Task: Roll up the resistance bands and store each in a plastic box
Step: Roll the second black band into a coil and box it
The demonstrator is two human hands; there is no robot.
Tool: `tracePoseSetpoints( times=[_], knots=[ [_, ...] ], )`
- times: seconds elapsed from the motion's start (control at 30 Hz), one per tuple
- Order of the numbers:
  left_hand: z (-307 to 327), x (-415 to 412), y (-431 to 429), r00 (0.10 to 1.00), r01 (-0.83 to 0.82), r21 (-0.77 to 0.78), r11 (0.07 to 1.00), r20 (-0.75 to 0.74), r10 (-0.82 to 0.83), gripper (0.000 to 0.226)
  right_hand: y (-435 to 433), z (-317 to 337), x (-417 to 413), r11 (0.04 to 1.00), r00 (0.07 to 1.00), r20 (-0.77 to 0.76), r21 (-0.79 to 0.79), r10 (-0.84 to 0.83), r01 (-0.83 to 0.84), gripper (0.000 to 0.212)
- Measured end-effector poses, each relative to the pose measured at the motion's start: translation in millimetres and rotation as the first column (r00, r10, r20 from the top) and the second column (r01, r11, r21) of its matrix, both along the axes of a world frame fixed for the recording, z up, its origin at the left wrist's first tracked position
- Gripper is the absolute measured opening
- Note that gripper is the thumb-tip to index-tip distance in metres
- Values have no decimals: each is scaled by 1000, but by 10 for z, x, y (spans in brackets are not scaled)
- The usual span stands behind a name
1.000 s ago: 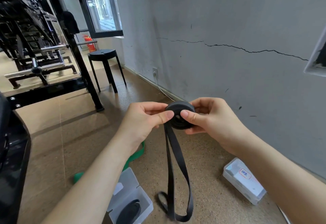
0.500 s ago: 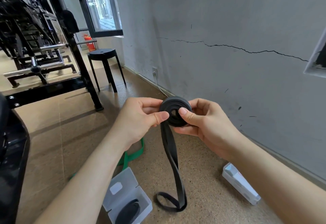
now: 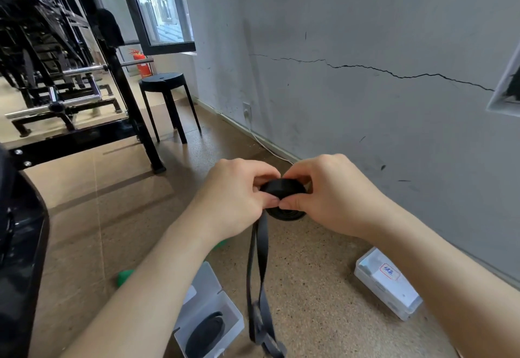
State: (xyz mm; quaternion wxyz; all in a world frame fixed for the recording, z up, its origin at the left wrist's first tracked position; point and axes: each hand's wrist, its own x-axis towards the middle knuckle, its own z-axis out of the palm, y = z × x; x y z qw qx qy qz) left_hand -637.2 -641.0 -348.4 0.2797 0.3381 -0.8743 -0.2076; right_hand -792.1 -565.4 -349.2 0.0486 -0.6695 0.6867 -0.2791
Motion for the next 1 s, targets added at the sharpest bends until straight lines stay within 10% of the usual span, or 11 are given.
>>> tracePoseSetpoints(
  times=[0.37, 0.73, 1.0],
  knots=[
    [-60, 35, -86, 991, 16, 233, 972, -136, 16, 31, -23, -38, -117, 994, 957, 292, -107, 1, 32, 14],
    [-76, 50, -130, 872, 227, 539, 811, -484, 78, 26, -35, -105, -42, 996, 640, 767, -87, 48, 30, 16],
    [-43, 93, -156, 962, 89, 403, 911, -273, 27, 32, -45, -137, -22, 997, 612, 789, -72, 43, 23, 14]
  ],
)
